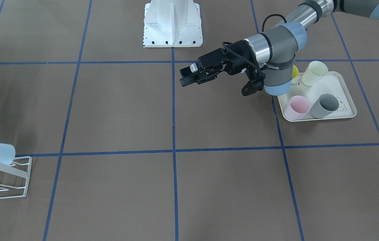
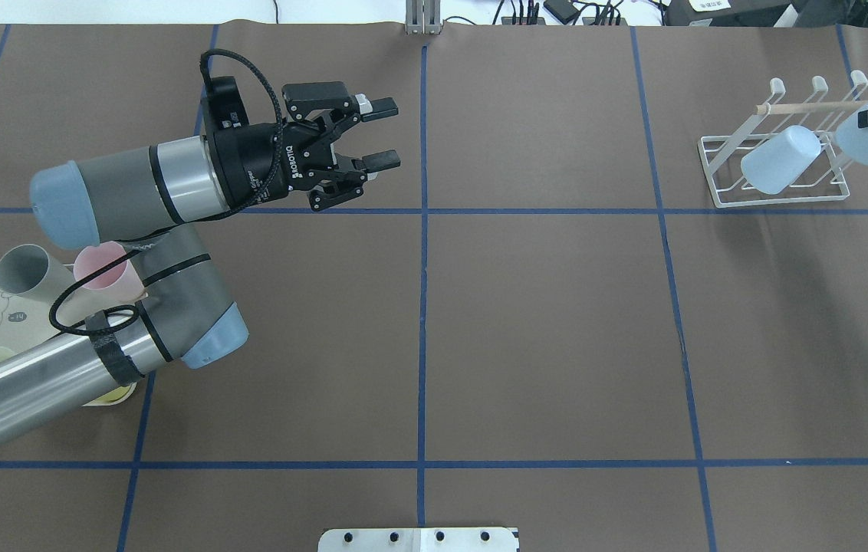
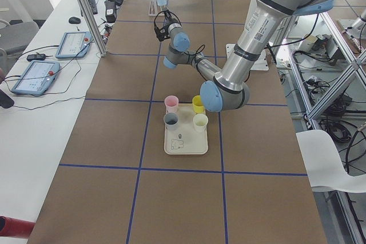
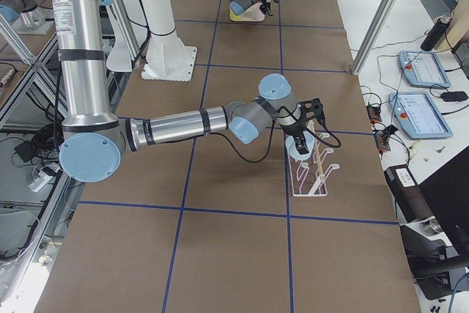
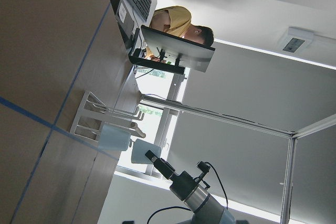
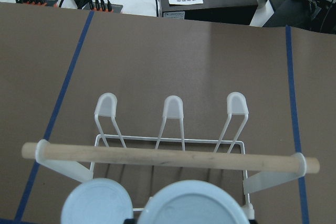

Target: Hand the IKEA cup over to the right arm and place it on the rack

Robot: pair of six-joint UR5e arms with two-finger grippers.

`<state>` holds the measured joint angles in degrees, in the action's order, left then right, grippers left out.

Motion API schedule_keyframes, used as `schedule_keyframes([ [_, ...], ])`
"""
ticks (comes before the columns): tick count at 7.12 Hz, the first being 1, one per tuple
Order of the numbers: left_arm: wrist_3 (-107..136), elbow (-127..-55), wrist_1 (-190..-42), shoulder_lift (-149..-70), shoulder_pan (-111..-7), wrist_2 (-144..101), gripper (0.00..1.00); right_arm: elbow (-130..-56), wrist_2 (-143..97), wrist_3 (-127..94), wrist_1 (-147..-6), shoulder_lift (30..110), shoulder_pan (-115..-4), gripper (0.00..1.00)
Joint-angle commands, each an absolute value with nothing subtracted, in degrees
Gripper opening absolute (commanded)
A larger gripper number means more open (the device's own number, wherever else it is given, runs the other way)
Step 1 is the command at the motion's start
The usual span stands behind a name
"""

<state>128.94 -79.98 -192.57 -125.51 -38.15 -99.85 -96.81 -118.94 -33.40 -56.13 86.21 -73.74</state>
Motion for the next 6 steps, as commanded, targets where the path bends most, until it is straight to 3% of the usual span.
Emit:
schedule_keyframes([
  [1, 128.94, -79.98, -192.57, -125.51, -38.14, -99.84, 0.7, -96.5, -119.0, -33.4, -56.16, 86.31, -73.74, 0.0],
  [6, 128.94, -79.72, -192.57, -125.51, -38.14, -99.84, 0.7, -95.36, -119.0, -33.49, -56.16, 86.31, -73.04, 0.0],
])
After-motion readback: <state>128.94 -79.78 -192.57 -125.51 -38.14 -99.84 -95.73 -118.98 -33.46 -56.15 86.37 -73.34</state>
